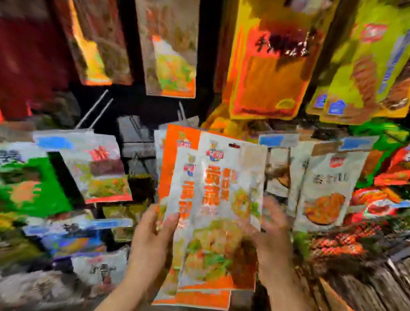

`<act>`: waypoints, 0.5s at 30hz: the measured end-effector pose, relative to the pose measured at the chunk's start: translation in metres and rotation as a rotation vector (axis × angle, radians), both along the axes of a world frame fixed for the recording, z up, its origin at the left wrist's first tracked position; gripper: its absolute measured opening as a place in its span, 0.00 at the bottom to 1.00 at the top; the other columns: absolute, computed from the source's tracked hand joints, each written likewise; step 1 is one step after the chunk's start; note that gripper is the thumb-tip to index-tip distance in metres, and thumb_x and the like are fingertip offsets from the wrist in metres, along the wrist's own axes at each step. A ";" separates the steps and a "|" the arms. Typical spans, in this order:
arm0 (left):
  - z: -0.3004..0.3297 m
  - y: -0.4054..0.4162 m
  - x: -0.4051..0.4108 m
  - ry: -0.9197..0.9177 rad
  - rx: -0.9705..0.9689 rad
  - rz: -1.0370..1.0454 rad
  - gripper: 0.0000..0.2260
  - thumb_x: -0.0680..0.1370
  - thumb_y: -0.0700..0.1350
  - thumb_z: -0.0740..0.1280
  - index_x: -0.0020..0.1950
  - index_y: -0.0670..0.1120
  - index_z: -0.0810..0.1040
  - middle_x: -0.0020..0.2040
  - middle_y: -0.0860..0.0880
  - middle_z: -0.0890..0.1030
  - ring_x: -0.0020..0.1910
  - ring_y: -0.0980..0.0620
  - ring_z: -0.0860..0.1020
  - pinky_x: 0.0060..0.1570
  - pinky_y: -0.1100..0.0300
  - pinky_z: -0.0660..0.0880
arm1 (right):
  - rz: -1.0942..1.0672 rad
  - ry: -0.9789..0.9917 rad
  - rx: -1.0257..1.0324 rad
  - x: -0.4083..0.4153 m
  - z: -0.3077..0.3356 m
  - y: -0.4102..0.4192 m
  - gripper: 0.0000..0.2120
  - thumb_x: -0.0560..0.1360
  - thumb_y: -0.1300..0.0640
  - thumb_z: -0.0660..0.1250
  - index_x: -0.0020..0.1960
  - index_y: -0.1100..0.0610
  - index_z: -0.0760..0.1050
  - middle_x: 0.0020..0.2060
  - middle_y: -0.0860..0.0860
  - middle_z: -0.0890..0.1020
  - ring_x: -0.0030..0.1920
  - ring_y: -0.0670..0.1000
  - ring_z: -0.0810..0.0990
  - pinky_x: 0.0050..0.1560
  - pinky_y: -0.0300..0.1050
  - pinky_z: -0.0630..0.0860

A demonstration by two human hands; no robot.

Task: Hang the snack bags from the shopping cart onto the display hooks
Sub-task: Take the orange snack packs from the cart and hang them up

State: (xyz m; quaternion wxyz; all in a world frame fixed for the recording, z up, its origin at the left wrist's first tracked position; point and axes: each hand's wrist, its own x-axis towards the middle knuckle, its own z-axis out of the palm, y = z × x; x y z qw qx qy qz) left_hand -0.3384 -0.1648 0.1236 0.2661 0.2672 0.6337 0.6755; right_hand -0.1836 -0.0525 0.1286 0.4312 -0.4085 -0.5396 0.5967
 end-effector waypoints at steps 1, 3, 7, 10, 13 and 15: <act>0.007 -0.018 -0.021 -0.003 0.027 0.045 0.15 0.72 0.54 0.70 0.58 0.52 0.78 0.54 0.48 0.83 0.57 0.44 0.80 0.59 0.44 0.75 | 0.016 0.023 0.006 -0.023 0.006 -0.009 0.28 0.59 0.62 0.78 0.56 0.48 0.74 0.42 0.46 0.85 0.40 0.46 0.83 0.39 0.42 0.79; 0.023 -0.046 -0.058 0.022 0.090 0.110 0.16 0.72 0.54 0.70 0.58 0.51 0.79 0.55 0.48 0.83 0.57 0.45 0.80 0.60 0.48 0.74 | 0.003 0.095 0.026 -0.061 0.019 -0.025 0.30 0.64 0.69 0.76 0.56 0.43 0.72 0.50 0.56 0.84 0.46 0.51 0.83 0.40 0.45 0.81; 0.054 -0.085 -0.117 0.201 0.142 0.226 0.07 0.78 0.38 0.66 0.48 0.51 0.78 0.47 0.51 0.83 0.42 0.68 0.79 0.44 0.73 0.73 | 0.088 0.185 0.081 -0.111 0.053 -0.052 0.34 0.69 0.70 0.72 0.59 0.35 0.70 0.56 0.57 0.82 0.55 0.57 0.82 0.54 0.59 0.79; 0.072 -0.101 -0.148 0.199 0.224 0.286 0.07 0.79 0.38 0.64 0.50 0.50 0.79 0.46 0.52 0.83 0.44 0.60 0.81 0.44 0.69 0.74 | 0.096 0.199 0.145 -0.134 0.077 -0.062 0.31 0.69 0.69 0.72 0.59 0.37 0.72 0.52 0.52 0.84 0.54 0.55 0.83 0.55 0.64 0.78; 0.077 -0.103 -0.175 0.195 0.270 0.326 0.06 0.80 0.40 0.65 0.51 0.50 0.79 0.49 0.52 0.84 0.50 0.52 0.81 0.49 0.60 0.77 | 0.071 0.212 0.220 -0.153 0.104 -0.058 0.29 0.70 0.69 0.72 0.54 0.34 0.75 0.55 0.52 0.83 0.56 0.55 0.82 0.57 0.65 0.77; 0.085 -0.100 -0.184 0.203 0.292 0.355 0.06 0.79 0.40 0.65 0.51 0.50 0.79 0.49 0.52 0.84 0.49 0.53 0.81 0.50 0.61 0.77 | 0.072 0.236 0.269 -0.158 0.121 -0.051 0.28 0.71 0.68 0.71 0.53 0.34 0.76 0.59 0.53 0.81 0.58 0.55 0.81 0.58 0.64 0.77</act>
